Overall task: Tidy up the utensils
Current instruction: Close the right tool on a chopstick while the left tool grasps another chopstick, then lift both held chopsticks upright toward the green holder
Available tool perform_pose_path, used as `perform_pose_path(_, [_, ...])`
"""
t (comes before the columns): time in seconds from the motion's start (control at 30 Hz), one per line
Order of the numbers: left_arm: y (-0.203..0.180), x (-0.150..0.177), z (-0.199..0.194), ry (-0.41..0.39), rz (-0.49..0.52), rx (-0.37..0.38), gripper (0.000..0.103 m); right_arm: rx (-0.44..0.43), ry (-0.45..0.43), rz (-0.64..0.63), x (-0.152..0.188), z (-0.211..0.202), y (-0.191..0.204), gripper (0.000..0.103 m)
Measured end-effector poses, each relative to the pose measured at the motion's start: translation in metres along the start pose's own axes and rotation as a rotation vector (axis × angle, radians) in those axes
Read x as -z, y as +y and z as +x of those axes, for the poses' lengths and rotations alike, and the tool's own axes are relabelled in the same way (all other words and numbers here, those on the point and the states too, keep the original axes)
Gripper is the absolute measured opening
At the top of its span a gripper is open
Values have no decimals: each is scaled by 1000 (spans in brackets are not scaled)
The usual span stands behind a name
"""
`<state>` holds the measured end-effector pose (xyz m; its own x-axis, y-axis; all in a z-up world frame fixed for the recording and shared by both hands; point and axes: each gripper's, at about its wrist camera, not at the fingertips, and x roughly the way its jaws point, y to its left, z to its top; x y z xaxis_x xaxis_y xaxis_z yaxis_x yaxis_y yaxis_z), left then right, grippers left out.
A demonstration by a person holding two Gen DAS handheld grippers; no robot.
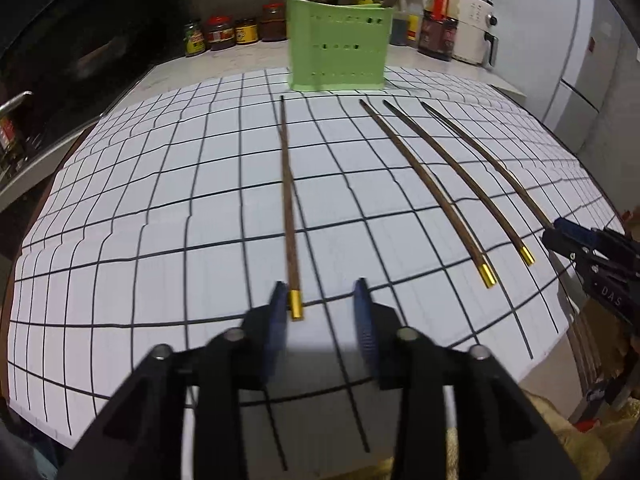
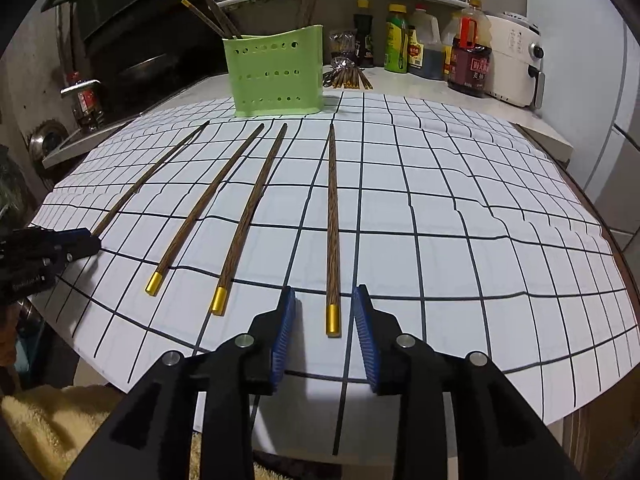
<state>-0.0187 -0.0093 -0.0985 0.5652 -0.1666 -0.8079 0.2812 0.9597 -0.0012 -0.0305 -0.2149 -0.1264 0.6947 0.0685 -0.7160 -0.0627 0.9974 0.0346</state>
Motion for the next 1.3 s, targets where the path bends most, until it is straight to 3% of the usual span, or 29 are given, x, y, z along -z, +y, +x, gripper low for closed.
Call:
perform_pose_path(0.27, [12,-7,5,-11,-56,-42,37,-11,-33,41,-2,4,-6,31])
perform_pose_path(0.43, [9,-11,10,-35,-36,-87,35,16,-48,13,-3,6,-4,30])
perform_pose_path(0.5, [8,-12,12,-50,-29,-100,33,24,-54,11,-1,5,-4,23])
perform_pose_path(0.67, [6,-11,13,-76,13,-149,7,35,-76,28,6,1,-6,9])
perform_pose_path(0.77, [6,-9,11,-77,17,-143,7,64,-85,-4,8,-1,1,7])
perform_pose_path(0.87, [9,-7,6,-74,2,-95,7,34,-93,25,7,-5,-2,7])
perform_pose_path(1.07, [18,-15,-33,-200,-17,-59,7,-20,-174,66,-15,-34,-10,7])
perform_pose_path(1.3, [32,-55,-107,-482,-17,-32,7,-63,-335,93,-68,-82,-18,7])
